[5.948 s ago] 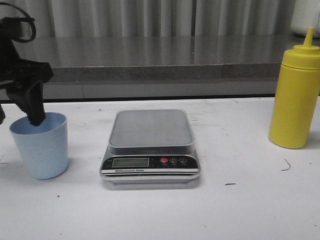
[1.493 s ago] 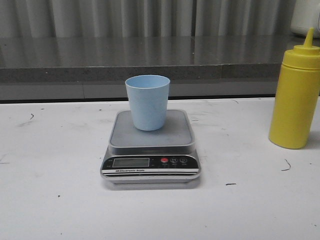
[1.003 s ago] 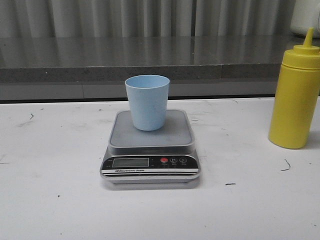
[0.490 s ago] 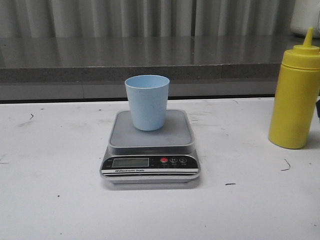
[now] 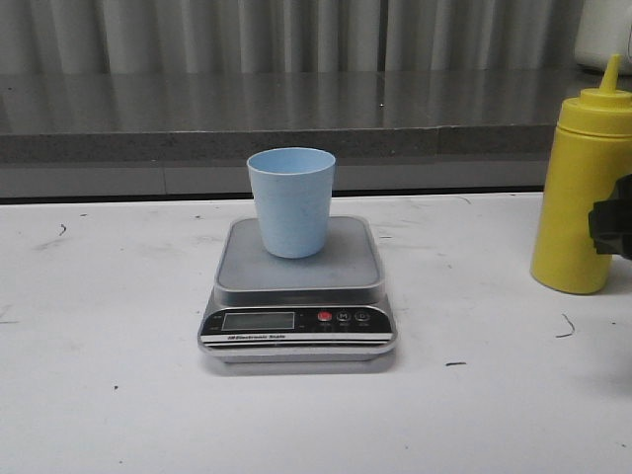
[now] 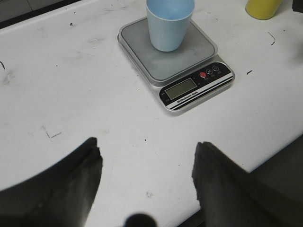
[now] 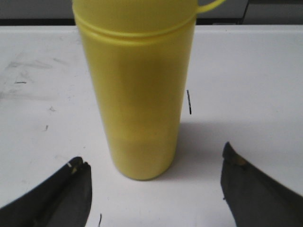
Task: Pour seasoning into cup on scale with both arms
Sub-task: 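Close the right gripper around the yellow bottle's body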
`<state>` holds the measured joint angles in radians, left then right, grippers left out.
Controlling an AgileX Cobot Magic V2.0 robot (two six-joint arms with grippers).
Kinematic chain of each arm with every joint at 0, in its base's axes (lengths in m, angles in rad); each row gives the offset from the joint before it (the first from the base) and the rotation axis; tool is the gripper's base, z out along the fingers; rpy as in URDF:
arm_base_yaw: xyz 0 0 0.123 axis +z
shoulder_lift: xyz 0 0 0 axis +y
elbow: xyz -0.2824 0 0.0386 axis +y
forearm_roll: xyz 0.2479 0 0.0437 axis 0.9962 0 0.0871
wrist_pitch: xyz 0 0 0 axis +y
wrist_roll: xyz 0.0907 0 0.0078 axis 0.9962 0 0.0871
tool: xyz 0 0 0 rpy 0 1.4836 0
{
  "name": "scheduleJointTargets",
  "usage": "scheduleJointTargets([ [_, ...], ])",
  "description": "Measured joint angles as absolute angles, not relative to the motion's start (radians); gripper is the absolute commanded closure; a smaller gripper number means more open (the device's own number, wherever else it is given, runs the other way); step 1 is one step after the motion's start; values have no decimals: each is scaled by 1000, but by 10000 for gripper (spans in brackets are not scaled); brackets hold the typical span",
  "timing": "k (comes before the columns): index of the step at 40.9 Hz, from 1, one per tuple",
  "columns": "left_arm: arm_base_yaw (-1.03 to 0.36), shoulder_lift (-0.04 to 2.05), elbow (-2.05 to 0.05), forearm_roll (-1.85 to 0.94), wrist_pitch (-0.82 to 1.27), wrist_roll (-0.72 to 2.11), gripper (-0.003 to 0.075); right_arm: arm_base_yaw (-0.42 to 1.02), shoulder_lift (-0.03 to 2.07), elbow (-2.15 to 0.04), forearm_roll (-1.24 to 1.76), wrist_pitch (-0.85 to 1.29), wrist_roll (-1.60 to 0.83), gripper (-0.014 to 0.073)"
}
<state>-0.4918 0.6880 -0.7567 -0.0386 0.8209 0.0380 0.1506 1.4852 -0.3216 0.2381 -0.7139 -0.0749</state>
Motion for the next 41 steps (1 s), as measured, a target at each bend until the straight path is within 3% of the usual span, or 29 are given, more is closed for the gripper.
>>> scheduleJointTargets([
  [11, -492, 688, -757, -39, 821, 38, 300, 151, 1632, -340, 190, -882, 0, 5],
  [17, -492, 688, -757, -39, 821, 38, 300, 151, 1692, -366, 162, -924, 23, -60],
  [41, -492, 688, -757, -42, 820, 38, 300, 151, 1796, -472, 176, -1021, 30, -60],
])
